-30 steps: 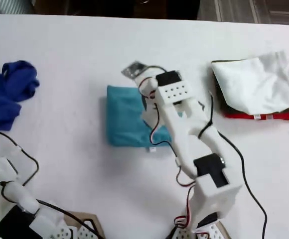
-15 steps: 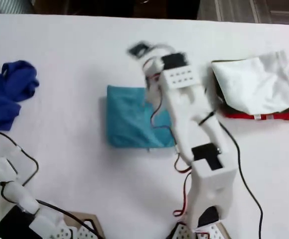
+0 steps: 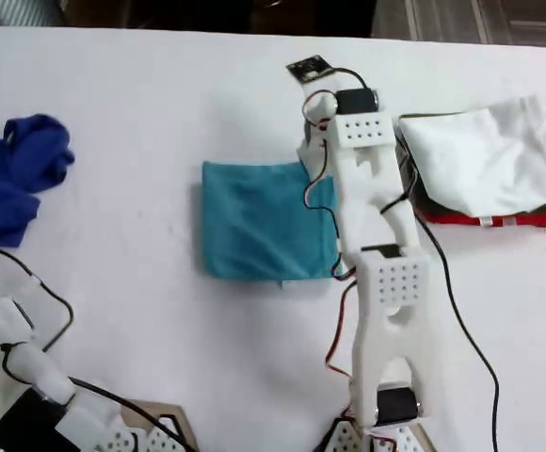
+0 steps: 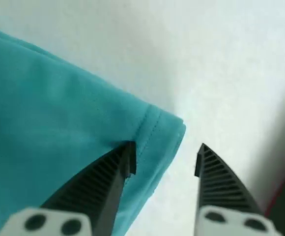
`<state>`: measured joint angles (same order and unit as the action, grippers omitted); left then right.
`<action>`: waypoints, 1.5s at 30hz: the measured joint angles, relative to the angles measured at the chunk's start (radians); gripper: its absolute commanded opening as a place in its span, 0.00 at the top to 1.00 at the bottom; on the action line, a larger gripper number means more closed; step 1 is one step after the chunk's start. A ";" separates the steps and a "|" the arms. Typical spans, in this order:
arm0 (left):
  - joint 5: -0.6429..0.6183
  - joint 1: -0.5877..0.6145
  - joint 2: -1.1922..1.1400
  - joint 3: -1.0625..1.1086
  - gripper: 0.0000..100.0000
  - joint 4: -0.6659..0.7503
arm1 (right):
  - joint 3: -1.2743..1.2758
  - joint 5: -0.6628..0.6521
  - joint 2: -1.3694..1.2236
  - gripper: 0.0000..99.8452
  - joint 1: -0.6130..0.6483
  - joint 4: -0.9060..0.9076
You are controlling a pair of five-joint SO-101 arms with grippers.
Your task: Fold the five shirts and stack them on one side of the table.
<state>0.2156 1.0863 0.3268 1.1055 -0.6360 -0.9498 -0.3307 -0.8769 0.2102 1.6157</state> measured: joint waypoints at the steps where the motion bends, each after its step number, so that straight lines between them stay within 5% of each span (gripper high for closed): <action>1: 0.000 0.000 0.000 0.000 0.97 0.000 | -0.023 0.000 -0.021 0.83 0.000 0.000; 6: 0.000 0.000 0.000 0.000 0.97 0.000 | -0.084 0.000 -0.104 0.99 -0.003 0.002; 25: 0.000 0.000 0.000 0.000 0.97 0.000 | -0.450 0.000 -0.158 0.98 -0.032 0.046; 32: 0.000 0.000 0.000 0.000 0.97 0.000 | -0.431 0.000 -0.224 0.79 -0.032 0.046; 45: 0.000 0.000 0.000 0.000 0.97 0.000 | -0.422 0.000 -0.222 0.79 -0.017 -0.058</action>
<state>0.2156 1.0863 0.3268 1.1055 -0.6360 -1.3717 -0.3307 -1.0994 0.1933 1.5574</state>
